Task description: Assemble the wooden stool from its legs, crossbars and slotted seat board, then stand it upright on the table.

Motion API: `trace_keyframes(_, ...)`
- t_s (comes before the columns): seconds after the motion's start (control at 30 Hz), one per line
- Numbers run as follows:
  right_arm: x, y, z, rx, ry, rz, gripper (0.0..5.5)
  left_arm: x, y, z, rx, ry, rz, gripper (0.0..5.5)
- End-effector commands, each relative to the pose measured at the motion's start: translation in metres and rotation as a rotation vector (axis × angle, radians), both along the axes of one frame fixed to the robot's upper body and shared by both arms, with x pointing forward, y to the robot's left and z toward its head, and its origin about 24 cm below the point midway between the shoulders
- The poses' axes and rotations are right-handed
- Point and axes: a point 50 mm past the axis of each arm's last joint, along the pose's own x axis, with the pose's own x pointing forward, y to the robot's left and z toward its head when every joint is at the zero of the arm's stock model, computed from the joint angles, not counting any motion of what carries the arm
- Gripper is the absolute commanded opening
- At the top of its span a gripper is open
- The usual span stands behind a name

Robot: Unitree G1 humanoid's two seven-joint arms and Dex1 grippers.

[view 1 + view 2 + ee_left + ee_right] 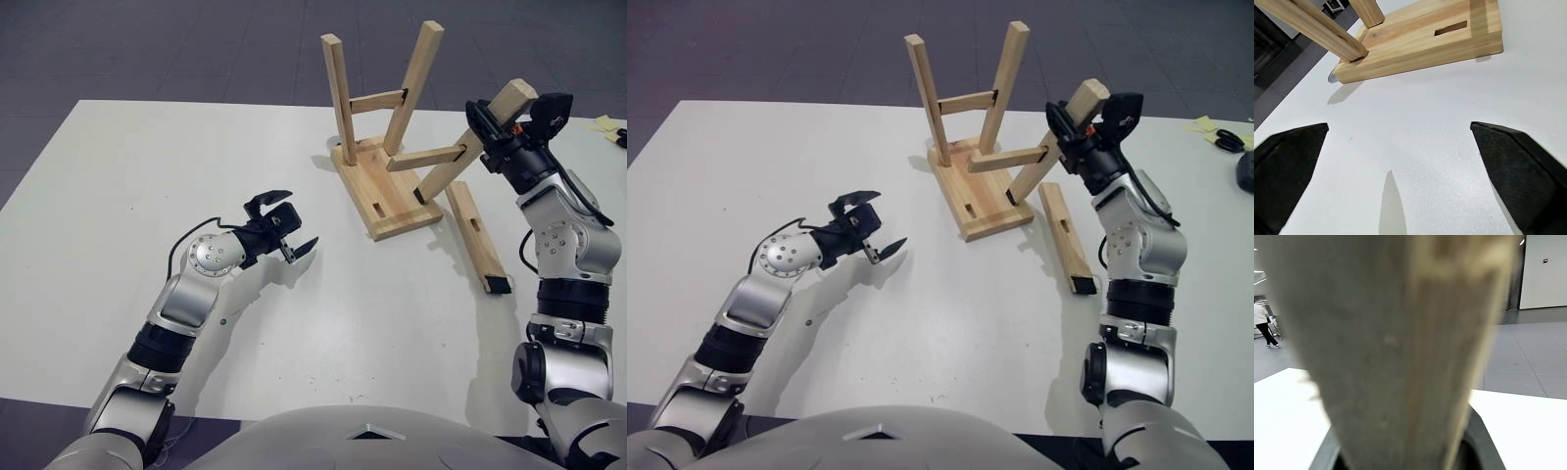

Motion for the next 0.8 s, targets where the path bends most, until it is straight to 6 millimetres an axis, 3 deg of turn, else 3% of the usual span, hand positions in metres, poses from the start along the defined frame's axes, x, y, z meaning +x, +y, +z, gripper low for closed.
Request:
trace_keyframes(0.03, 0.003, 0.001, -0.014, -0.003, 0.115, -0.051, 1.02, 0.001, -0.001, -0.001, 0.012, 0.000, 0.001, 5.40)
trace_keyframes(0.23, -0.025, 0.002, -0.064, -0.113, 0.346, -0.135, 1.02, 0.000, 0.003, -0.001, 0.018, -0.005, 0.015, 5.40)
trace_keyframes(0.4, -0.051, 0.017, -0.097, -0.140, 0.531, -0.157, 1.02, -0.003, 0.001, -0.003, 0.020, 0.003, 0.012, 5.40)
trace_keyframes(0.6, -0.029, 0.017, -0.081, -0.012, 0.608, -0.228, 1.02, 0.000, 0.002, 0.001, 0.025, -0.008, 0.006, 5.40)
trace_keyframes(0.8, -0.008, 0.012, -0.072, -0.087, 0.641, -0.248, 1.02, 0.006, 0.003, 0.004, 0.034, -0.024, 0.006, 5.40)
